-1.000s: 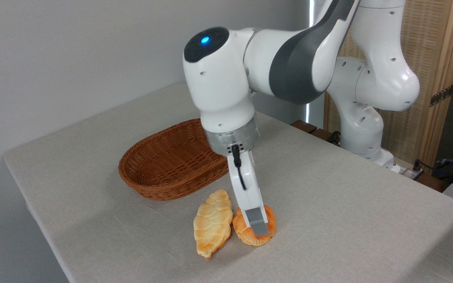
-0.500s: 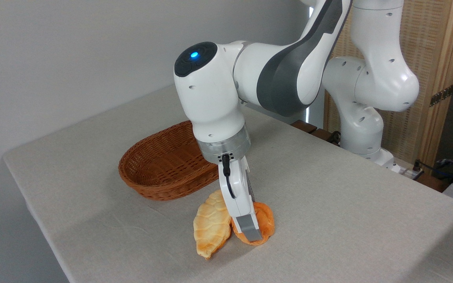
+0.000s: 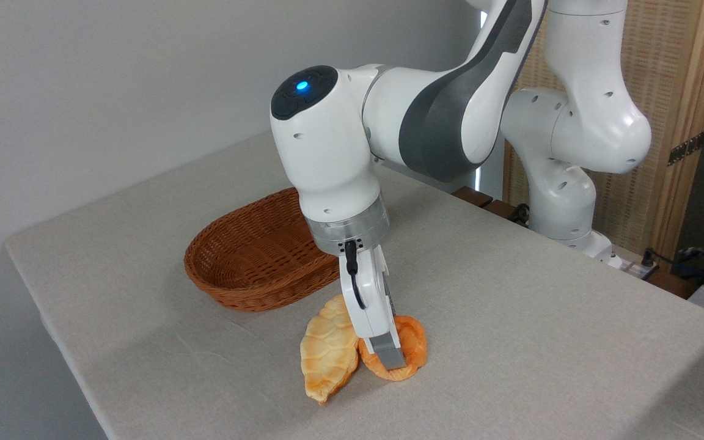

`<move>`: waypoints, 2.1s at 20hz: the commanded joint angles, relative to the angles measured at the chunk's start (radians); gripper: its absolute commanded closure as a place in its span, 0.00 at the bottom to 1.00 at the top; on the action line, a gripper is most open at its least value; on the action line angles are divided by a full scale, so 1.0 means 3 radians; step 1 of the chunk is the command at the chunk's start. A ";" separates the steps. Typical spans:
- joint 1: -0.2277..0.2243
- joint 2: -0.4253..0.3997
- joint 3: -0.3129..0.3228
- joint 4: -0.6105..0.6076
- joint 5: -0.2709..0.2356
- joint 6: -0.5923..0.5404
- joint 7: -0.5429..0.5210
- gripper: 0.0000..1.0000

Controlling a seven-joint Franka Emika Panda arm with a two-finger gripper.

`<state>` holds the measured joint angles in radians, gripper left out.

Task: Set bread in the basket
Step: 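Close the gripper fingers around the round orange-brown bun, then lift the bun and carry it over the wicker basket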

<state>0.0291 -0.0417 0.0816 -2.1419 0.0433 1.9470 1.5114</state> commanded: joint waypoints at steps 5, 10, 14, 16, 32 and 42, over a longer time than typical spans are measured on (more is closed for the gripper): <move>-0.0020 -0.0065 0.0009 -0.0004 0.0024 0.0050 0.0040 0.40; -0.0025 -0.0336 -0.0093 0.0119 -0.0128 -0.0195 0.0040 0.36; -0.0025 -0.0352 -0.0297 0.0339 -0.0353 -0.0323 -0.0179 0.32; -0.0020 -0.0352 -0.0460 0.0375 -0.0456 -0.0323 -0.0460 0.29; -0.0031 -0.0296 -0.1427 0.0497 -0.0814 -0.0303 -0.2880 0.00; -0.0036 -0.0240 -0.1489 0.0497 -0.0819 -0.0293 -0.2885 0.00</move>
<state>0.0177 -0.1229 -0.3619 -2.0090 -0.1812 1.8691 0.6570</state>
